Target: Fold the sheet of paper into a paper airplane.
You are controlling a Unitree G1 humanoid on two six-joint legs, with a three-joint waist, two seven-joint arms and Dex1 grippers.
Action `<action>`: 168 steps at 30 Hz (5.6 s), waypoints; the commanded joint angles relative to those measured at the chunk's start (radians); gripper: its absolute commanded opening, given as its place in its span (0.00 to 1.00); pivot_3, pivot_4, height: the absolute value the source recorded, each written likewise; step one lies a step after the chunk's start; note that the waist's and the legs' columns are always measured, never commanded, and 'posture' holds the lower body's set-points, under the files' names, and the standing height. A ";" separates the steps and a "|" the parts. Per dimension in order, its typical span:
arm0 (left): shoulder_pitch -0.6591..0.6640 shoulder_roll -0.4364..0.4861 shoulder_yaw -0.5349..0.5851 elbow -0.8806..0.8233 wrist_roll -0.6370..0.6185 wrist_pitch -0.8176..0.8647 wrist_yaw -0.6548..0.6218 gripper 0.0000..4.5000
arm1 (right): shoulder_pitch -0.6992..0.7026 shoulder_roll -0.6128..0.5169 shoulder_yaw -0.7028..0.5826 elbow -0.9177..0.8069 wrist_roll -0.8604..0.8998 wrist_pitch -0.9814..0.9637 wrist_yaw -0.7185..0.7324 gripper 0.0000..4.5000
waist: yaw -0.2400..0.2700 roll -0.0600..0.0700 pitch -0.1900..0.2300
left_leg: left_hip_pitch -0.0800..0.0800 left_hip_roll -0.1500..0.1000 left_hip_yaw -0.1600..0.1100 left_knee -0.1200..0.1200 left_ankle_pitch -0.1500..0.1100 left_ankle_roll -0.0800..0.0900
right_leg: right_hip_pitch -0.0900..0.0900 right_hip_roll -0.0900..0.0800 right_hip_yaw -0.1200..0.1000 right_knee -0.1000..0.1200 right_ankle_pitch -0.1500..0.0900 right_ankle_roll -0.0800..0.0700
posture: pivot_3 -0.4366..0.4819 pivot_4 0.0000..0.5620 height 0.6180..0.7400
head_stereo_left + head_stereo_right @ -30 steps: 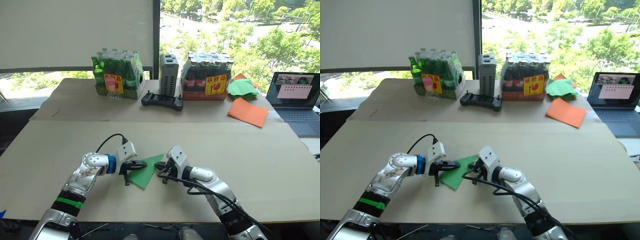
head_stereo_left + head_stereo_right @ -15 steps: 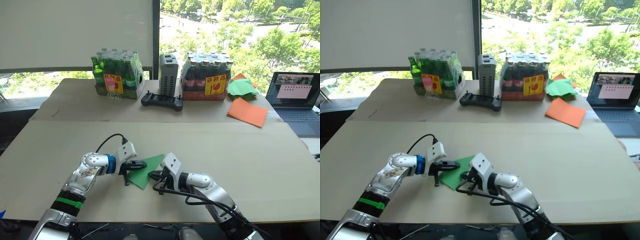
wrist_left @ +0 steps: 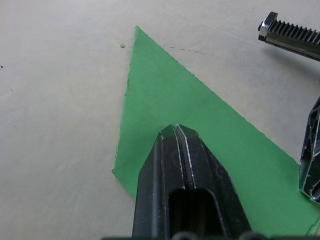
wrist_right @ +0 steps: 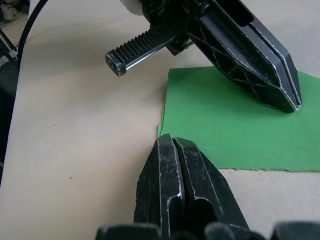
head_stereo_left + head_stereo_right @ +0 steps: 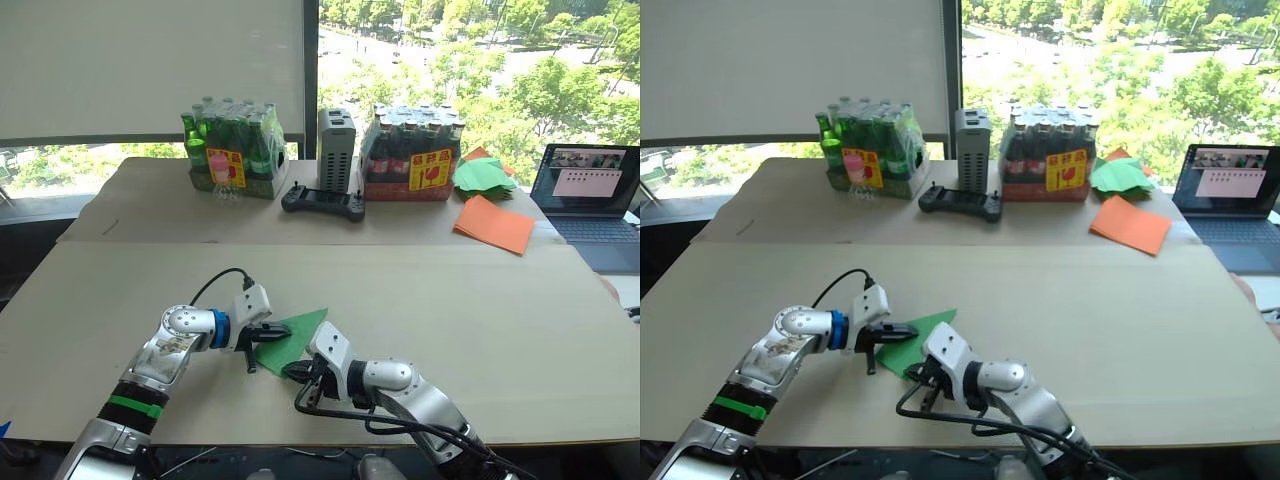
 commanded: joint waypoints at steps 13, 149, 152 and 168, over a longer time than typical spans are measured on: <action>0.012 0.009 0.004 -0.025 0.000 0.017 0.006 0.00 | 0.000 -0.011 -0.079 -0.083 0.078 -0.004 0.020 0.00 | 0.003 0.000 0.000 | -0.001 0.000 0.000 0.000 0.000 0.000 | 0.000 0.000 0.000 0.000 0.000 0.000 | 0.48 0.27 1.00; 0.077 0.102 0.247 -0.325 -0.216 0.165 0.012 0.49 | 0.078 -0.178 -0.085 -0.268 -0.171 -0.066 -0.279 0.05 | 0.006 -0.002 0.002 | -0.008 -0.001 -0.001 0.003 0.000 0.000 | -0.005 -0.001 -0.001 0.000 0.000 -0.001 | 0.48 0.27 1.00; 0.083 0.101 0.247 -0.333 -0.226 0.169 0.021 0.49 | 0.071 -0.178 -0.086 -0.267 -0.171 -0.107 -0.257 0.00 | 0.006 -0.002 0.002 | -0.008 -0.001 -0.001 0.003 0.000 0.000 | -0.004 -0.001 -0.001 0.000 0.000 -0.001 | 0.48 0.27 1.00; 0.121 0.154 0.293 -0.322 -0.350 0.230 -0.020 0.49 | -0.198 -0.311 -0.066 0.189 -0.079 -0.822 0.289 0.00 | 0.005 -0.002 0.003 | -0.007 0.000 -0.001 0.003 0.000 0.000 | -0.003 0.000 -0.001 -0.001 0.001 -0.001 | 0.48 0.27 1.00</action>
